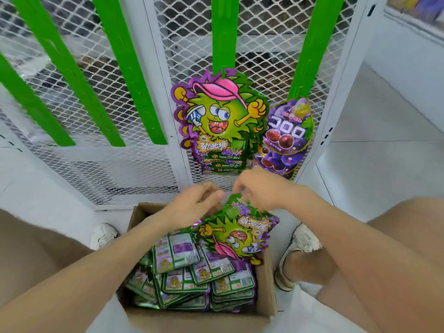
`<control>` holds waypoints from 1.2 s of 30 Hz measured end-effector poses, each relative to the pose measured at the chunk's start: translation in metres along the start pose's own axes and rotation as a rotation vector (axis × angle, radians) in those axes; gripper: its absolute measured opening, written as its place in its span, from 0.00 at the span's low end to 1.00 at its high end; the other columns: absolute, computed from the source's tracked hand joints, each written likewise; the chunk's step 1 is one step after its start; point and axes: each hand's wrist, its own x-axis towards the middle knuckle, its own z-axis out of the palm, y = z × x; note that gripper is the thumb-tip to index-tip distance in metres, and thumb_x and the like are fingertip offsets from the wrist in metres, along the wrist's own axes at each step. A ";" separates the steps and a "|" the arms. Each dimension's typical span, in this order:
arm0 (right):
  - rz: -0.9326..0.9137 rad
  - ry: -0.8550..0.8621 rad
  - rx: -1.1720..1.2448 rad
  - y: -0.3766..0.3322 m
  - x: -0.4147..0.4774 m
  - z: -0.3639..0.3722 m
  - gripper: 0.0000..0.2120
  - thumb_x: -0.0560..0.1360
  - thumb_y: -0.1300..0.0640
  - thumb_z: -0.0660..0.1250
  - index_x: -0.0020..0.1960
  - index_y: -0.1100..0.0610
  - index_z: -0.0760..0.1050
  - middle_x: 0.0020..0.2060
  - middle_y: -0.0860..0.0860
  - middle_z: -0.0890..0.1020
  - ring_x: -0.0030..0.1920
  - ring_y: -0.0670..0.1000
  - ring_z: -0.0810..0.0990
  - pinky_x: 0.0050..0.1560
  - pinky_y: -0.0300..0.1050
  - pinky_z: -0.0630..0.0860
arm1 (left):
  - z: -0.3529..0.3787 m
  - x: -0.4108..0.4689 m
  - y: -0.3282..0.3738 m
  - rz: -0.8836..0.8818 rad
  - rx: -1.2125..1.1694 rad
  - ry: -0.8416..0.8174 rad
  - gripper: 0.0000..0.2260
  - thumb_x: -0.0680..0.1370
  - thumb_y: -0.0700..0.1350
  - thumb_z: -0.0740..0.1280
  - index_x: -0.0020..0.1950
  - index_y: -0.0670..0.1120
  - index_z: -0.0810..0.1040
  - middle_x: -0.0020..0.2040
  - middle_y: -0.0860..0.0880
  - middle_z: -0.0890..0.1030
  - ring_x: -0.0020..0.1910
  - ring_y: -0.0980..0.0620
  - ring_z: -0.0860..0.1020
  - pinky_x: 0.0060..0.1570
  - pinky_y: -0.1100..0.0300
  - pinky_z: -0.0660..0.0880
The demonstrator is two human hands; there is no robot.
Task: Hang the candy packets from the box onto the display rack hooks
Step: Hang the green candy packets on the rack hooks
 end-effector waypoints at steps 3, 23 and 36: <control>0.057 0.128 0.117 0.010 -0.005 -0.022 0.12 0.80 0.60 0.69 0.62 0.54 0.81 0.47 0.51 0.81 0.52 0.53 0.82 0.49 0.41 0.75 | -0.029 -0.004 -0.002 -0.095 -0.010 0.081 0.20 0.77 0.69 0.68 0.56 0.54 0.82 0.43 0.60 0.86 0.42 0.59 0.84 0.43 0.58 0.78; -0.106 0.406 0.636 -0.022 -0.011 -0.038 0.14 0.80 0.53 0.73 0.65 0.48 0.79 0.51 0.43 0.85 0.52 0.43 0.83 0.53 0.43 0.79 | -0.092 -0.002 0.080 0.230 0.014 0.307 0.08 0.70 0.49 0.83 0.43 0.52 0.87 0.35 0.48 0.84 0.34 0.53 0.78 0.36 0.52 0.75; 0.006 1.203 0.665 -0.021 -0.002 -0.137 0.07 0.76 0.51 0.72 0.40 0.53 0.83 0.30 0.44 0.81 0.32 0.42 0.76 0.35 0.43 0.72 | -0.129 0.043 0.165 0.324 0.030 0.532 0.38 0.69 0.55 0.83 0.74 0.56 0.69 0.67 0.61 0.76 0.64 0.70 0.74 0.59 0.78 0.69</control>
